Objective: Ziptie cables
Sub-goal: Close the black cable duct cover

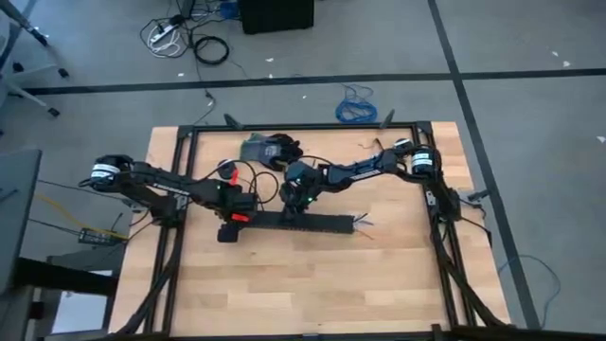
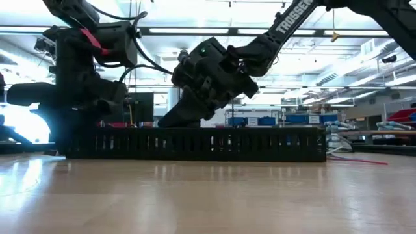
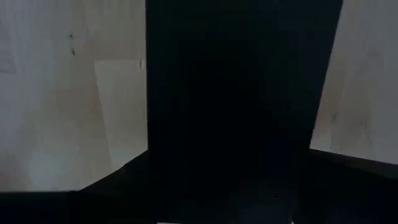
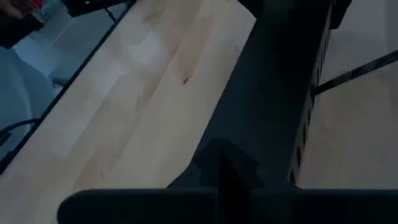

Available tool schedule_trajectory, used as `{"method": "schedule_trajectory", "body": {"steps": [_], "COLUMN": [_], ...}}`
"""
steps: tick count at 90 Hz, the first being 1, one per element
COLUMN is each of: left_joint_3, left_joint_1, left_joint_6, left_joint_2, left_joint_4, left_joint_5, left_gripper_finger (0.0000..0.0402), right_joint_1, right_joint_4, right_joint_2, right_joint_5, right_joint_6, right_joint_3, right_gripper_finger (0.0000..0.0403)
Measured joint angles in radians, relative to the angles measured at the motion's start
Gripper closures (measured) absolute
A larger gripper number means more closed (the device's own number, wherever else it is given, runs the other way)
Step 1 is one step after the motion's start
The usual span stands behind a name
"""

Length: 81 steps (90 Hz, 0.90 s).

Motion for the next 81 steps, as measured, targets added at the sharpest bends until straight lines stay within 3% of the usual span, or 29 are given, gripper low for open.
{"method": "schedule_trajectory", "body": {"steps": [81], "left_joint_3": [0.001], "left_joint_1": [0.0], "left_joint_6": [-0.01], "left_joint_2": [0.0], "left_joint_4": [-0.003], "left_joint_5": [-0.001], "left_gripper_finger": [0.0158], "right_joint_1": [0.001], "right_joint_4": [-0.208], "right_joint_2": [-0.024], "right_joint_5": [0.034], "right_joint_6": [-0.013], "right_joint_3": [0.008], "right_gripper_finger": [0.0403]}}
